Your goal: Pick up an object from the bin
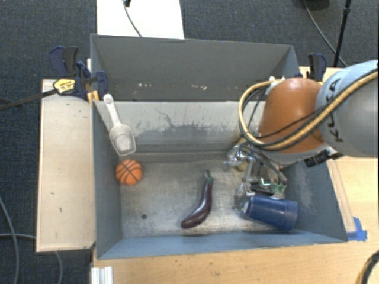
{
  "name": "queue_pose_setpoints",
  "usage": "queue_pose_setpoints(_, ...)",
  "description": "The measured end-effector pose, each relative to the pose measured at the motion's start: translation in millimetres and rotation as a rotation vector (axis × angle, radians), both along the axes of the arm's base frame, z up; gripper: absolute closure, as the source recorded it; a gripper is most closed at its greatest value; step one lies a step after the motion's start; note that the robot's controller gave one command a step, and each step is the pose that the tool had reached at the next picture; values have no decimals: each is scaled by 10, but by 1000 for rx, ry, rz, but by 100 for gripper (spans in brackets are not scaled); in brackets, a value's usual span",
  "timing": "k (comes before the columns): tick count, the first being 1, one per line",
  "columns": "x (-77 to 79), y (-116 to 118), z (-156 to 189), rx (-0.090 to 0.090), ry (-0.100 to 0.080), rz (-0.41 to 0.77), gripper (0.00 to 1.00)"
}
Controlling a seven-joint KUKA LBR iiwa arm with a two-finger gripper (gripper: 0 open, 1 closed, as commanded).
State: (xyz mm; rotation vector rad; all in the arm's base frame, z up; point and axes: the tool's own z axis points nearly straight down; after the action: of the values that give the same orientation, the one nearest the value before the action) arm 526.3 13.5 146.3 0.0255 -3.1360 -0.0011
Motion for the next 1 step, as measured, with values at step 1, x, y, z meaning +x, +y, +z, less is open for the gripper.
queue_pose_setpoints(1,19,0,43,0,-8,-1,0)
